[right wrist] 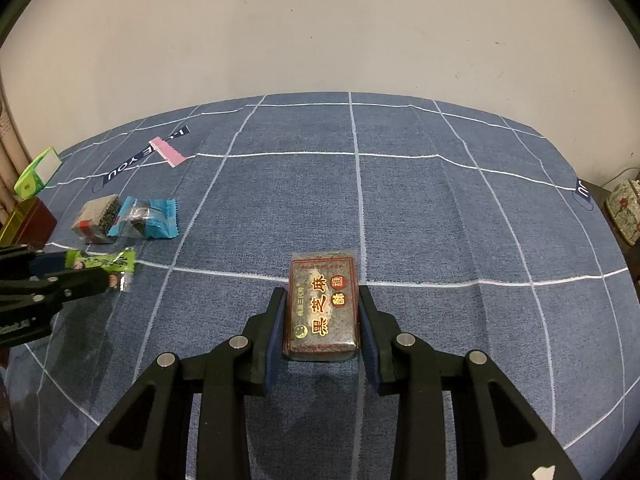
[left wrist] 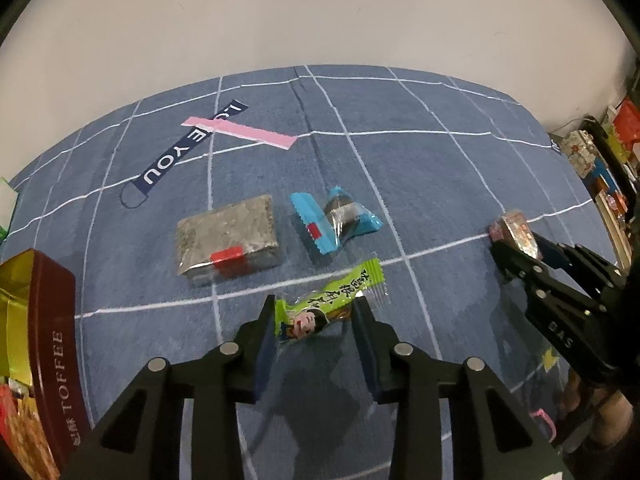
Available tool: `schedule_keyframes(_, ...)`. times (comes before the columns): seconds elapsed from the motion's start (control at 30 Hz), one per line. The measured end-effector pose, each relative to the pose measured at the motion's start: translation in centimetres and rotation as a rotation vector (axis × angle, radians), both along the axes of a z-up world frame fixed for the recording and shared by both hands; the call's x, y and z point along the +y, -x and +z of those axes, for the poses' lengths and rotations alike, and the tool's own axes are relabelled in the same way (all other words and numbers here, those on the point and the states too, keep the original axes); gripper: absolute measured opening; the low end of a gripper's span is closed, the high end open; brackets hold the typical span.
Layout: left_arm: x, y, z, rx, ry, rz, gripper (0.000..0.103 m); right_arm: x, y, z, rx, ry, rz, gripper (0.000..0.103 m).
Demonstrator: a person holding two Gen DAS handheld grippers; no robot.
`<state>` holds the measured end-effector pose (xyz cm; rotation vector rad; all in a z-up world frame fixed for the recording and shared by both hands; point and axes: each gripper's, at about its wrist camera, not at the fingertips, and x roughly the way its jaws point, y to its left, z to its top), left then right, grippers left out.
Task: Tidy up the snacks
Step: 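Carry the green candy stick with the left tool over the gold tin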
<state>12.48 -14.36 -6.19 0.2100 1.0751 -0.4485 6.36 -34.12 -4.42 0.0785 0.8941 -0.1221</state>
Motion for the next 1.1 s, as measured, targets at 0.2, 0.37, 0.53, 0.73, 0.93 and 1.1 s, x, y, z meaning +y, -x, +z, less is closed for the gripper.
schedule_keyframes(0.2,0.8,0.8,0.7,-0.003,0.004,0.01,0.036,0.1,0.0,-0.1,0.002,0.008,0.0,0.033)
schedule_keyframes(0.37,2.0,1.7,1.4,-0.009,0.007,0.025,0.036,0.1,-0.1,-0.2,0.002,0.012,0.0,0.033)
schedule_keyframes(0.53,3.6,2.5,2.7,-0.025,0.017,0.049,0.036,0.2,-0.2,-0.3,0.004,0.019,0.001,0.033)
schedule_keyframes(0.73,6.0,3.4,4.2,-0.036,0.032,0.085,0.036,0.2,-0.2,-0.3,0.004,0.022,0.001,0.033)
schedule_keyframes(0.93,9.8,3.5,6.2,-0.059,0.024,0.137,0.036,0.2,-0.1,-0.4,0.004,0.029,0.001,0.032)
schedule_keyframes(1.1,14.1,2.8,8.2,-0.106,-0.009,0.203,0.036,0.2,-0.1,-0.4,0.005,0.033,0.002,0.032)
